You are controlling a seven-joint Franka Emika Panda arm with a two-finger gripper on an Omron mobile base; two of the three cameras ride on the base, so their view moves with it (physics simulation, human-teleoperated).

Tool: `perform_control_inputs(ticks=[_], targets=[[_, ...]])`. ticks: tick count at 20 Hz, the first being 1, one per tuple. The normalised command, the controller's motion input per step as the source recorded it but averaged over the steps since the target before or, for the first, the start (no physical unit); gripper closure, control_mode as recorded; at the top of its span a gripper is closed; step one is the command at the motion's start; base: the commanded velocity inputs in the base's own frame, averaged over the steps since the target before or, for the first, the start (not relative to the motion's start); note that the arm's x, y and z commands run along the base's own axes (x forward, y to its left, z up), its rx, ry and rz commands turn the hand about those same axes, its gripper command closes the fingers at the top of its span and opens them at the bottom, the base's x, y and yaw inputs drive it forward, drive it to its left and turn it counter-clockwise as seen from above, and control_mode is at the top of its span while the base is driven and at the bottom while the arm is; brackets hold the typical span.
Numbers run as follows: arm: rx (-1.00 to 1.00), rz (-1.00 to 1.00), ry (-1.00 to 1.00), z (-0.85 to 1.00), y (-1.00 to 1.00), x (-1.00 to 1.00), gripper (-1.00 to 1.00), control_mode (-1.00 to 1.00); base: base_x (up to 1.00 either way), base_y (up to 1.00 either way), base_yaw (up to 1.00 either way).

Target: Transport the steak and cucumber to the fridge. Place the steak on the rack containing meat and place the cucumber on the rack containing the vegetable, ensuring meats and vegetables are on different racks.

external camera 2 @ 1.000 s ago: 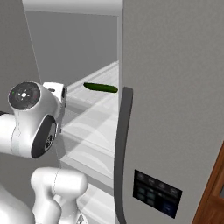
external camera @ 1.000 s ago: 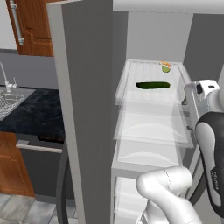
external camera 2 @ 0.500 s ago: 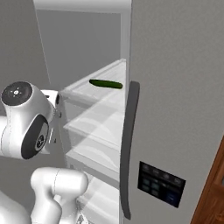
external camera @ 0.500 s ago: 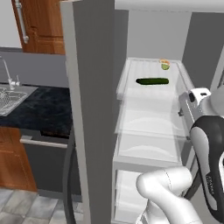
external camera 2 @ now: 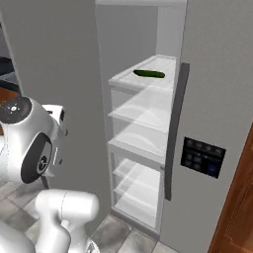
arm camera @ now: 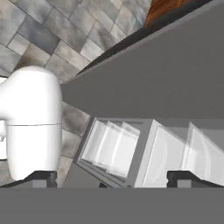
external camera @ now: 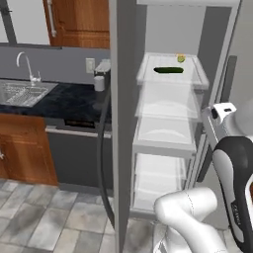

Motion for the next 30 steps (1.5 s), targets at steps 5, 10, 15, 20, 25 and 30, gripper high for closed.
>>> perform_control_inputs(ticks=[5, 10, 15, 20, 25, 30], targets=[[0.00, 0.00, 0.00, 0.00, 0.00, 0.00, -1.00, 1.00, -1.00, 0.46, 0.00], [0.00, 0.00, 0.00, 0.00, 0.00, 0.00, -1.00, 1.00, -1.00, 0.92, 0.00], [0.00, 0.00, 0.00, 0.00, 0.00, 0.00, -1.00, 1.00, -1.00, 0.90, 0.00], [0.00, 0.00, 0.00, 0.00, 0.00, 0.00, -1.00, 1.00, -1.00, 0.54, 0.00], [0.00, 0.00, 0.00, 0.00, 0.00, 0.00, -1.00, 1.00, -1.00, 0.60, -0.03], [0.00, 0.00, 0.00, 0.00, 0.00, 0.00, -1.00, 1.00, -1.00, 0.64, -0.07]])
